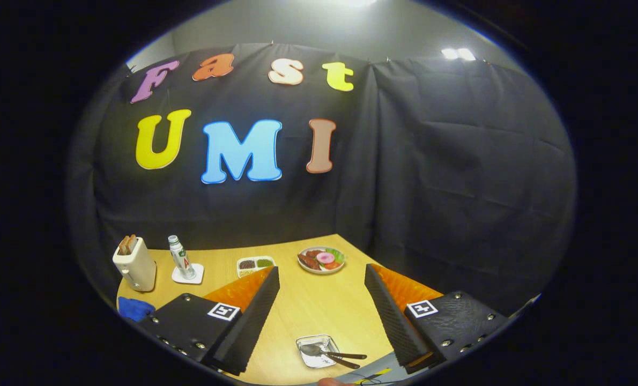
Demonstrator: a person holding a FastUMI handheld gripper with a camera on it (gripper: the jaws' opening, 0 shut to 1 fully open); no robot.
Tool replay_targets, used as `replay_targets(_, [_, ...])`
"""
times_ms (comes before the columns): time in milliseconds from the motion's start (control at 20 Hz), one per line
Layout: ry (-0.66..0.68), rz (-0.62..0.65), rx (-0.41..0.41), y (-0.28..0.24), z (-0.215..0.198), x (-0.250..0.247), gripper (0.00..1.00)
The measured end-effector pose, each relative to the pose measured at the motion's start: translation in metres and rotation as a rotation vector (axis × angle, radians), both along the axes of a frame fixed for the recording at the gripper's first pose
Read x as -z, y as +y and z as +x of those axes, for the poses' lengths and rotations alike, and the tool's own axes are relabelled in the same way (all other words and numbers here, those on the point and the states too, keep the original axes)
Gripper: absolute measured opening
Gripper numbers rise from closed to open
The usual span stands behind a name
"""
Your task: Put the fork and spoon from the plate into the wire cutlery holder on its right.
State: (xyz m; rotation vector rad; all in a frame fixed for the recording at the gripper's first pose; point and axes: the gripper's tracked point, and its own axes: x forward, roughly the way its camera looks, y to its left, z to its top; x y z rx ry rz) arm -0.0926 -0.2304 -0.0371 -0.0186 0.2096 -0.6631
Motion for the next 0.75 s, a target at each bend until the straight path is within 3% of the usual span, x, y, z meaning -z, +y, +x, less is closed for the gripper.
replay_targets(350, [-0.112, -0.123, -0.016, 0.010, 0.007, -0.050, 0.97])
replay_targets(750, [-0.142, -0.138, -0.052, 0.025, 0.015, -0.061, 0.97])
